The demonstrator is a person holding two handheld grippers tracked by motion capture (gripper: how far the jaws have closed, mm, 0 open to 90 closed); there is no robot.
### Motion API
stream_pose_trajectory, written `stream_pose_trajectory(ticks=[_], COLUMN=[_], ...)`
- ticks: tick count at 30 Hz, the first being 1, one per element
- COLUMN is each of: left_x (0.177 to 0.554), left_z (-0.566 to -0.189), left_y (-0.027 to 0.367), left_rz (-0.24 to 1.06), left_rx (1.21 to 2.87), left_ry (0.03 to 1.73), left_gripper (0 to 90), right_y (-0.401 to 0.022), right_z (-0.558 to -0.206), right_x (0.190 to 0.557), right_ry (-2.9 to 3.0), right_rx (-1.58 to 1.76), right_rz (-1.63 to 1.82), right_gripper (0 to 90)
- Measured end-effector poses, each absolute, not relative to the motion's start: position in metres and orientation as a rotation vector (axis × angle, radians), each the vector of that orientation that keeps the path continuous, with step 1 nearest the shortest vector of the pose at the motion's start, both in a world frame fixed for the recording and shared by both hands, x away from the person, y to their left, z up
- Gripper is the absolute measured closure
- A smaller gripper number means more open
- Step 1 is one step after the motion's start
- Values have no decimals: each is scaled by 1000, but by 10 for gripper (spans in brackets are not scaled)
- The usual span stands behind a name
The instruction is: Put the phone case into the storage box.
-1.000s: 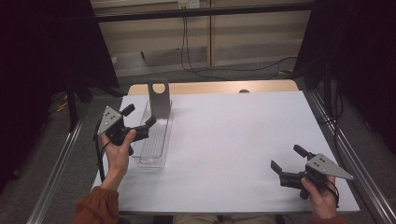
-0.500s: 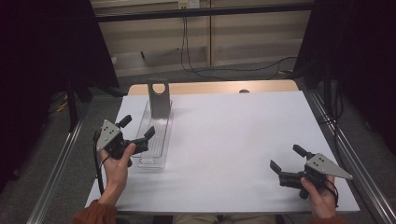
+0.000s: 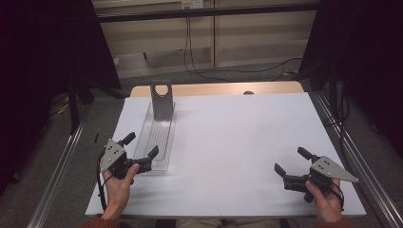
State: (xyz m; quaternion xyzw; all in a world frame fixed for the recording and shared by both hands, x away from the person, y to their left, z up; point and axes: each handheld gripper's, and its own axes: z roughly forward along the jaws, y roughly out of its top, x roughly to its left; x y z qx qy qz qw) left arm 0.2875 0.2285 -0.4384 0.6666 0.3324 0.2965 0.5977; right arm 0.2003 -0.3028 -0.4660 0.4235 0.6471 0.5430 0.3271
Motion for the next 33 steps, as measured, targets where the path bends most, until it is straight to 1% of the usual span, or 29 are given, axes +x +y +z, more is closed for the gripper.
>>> stream_pose_trajectory(ticks=[2,3,7,11,14,21,23,25,28,31,33], left_x=[285,283,278,271,265,252,248,244,243,245,245], left_z=[-440,-442,-449,-453,-456,-459,-460,-460,-458,-461,-459], left_y=[231,233,239,245,249,253,256,257,257,253,254], left_rz=[685,660,644,627,638,643,653,639,665,638,652], left_rx=[1551,1543,1540,1539,1560,1542,1567,1553,1552,1566,1559], left_ry=[776,796,849,847,850,855,855,851,851,861,862], left_gripper=[24,24,24,25,25,25,25,25,25,25,29], right_y=[-303,-303,-305,-304,-304,-305,-306,-306,-306,-305,-304], right_z=[-466,-466,-466,-465,-465,-465,-466,-466,-466,-466,-466], right_x=[200,200,200,199,199,198,198,198,200,201,201], right_ry=[1692,1691,1685,1678,1679,1673,1673,1670,1675,1680,1683], right_rx=[1108,1109,1107,1113,1109,1112,1111,1119,1114,1111,1113], right_rz=[1421,1421,1424,1425,1421,1419,1417,1416,1411,1415,1416], right_gripper=[0,0,0,0,0,0,0,0,0,0,0])
